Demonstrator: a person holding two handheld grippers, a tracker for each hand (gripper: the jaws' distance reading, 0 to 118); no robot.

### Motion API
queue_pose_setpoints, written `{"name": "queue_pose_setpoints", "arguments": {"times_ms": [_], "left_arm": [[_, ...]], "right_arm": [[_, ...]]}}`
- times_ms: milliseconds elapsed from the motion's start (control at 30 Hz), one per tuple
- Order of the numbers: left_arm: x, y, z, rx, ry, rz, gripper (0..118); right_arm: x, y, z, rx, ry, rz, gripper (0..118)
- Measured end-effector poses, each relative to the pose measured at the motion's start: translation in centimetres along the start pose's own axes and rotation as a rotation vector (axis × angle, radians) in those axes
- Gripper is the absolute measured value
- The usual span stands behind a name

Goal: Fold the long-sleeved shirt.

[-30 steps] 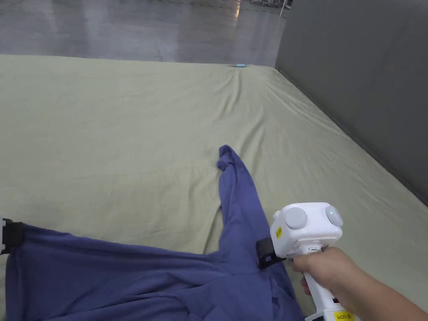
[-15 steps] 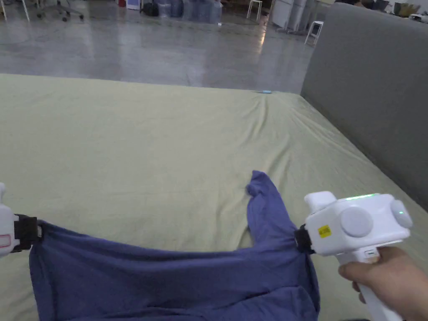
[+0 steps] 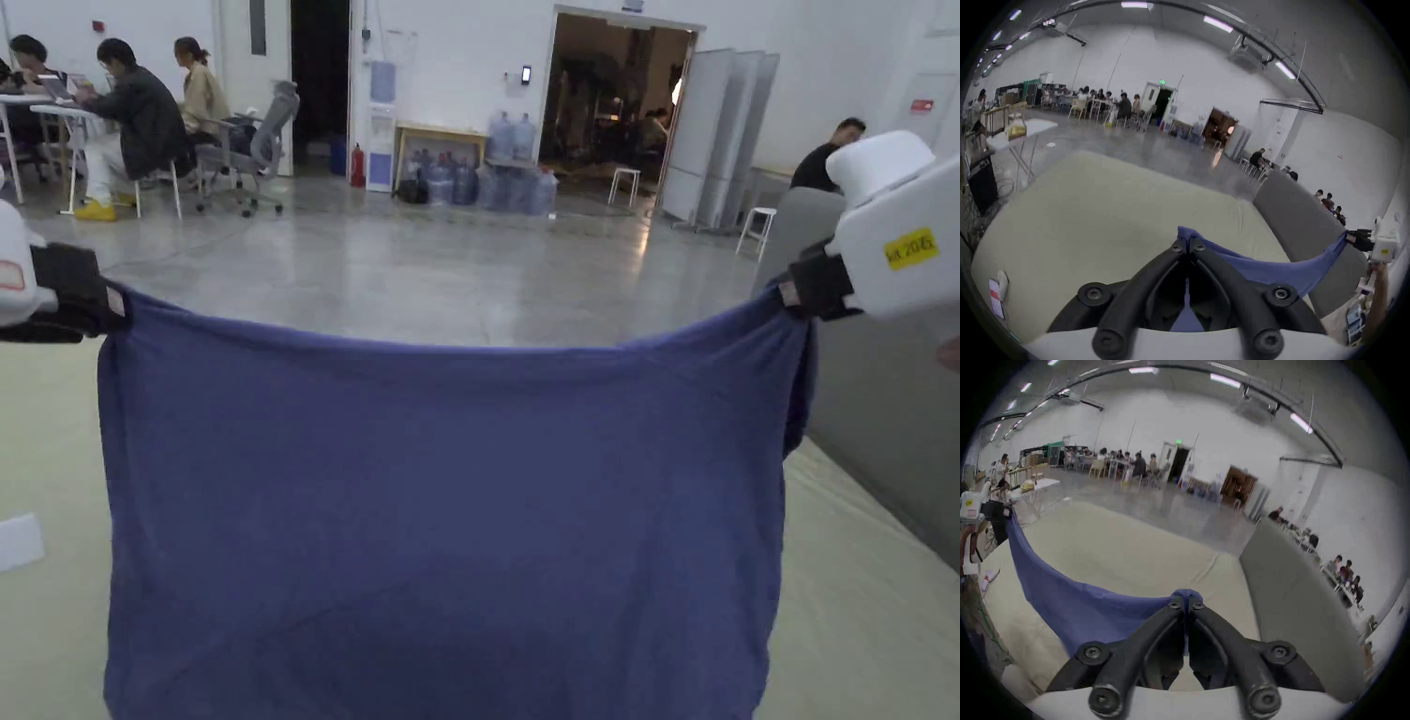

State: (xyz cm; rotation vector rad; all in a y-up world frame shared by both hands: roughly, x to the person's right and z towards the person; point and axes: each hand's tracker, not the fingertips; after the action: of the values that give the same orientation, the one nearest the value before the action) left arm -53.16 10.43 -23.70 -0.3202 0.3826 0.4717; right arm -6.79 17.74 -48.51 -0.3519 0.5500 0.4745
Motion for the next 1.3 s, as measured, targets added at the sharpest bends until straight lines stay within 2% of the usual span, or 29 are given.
{"name": "queue_pose_setpoints", "arguments": {"times_ms": [100,200,233,333,433,500,633,800,933,1067,1300], "left_arm": [[1.5,5.3,-0.5,0.010,0.008,-0.022,0],[1.2,11.9,-1.4,0.082,0.037,-0.014,0],[1.6,14.0,-1.5,0.102,0.049,-0.023,0],[3.7,17.7,-0.9,0.138,0.113,-0.061,0],[5.2,21.5,-0.6,0.180,0.095,-0.053,0],[5.9,23.6,-0.5,0.217,0.094,-0.045,0],[6.5,26.9,-0.7,0.289,0.017,0.049,0],[7.9,29.1,-1.0,0.314,0.019,-0.011,0],[8.4,28.4,-1.8,0.311,-0.004,-0.029,0],[6.8,24.9,-4.6,0.229,0.004,-0.048,0],[0.7,10.8,-11.8,-0.010,-0.024,-0.089,0]], "right_arm": [[0.4,5.6,0.1,0.068,-0.090,0.049,0],[1.3,11.4,-0.4,0.110,-0.121,0.060,0],[1.6,13.3,-0.4,0.134,-0.164,0.066,0],[2.0,17.7,-0.5,0.180,-0.241,0.093,0],[2.1,21.6,-0.3,0.225,-0.277,0.110,0],[2.0,23.9,-0.4,0.235,-0.341,0.125,0],[3.1,27.5,0.1,0.292,-0.404,0.065,0],[5.2,29.9,0.9,0.335,-0.443,0.031,0],[6.1,28.9,0.6,0.339,-0.432,-0.003,0],[5.3,24.1,-3.7,0.257,-0.343,0.022,0],[0.0,6.8,-12.3,0.029,-0.165,0.224,0]]}}
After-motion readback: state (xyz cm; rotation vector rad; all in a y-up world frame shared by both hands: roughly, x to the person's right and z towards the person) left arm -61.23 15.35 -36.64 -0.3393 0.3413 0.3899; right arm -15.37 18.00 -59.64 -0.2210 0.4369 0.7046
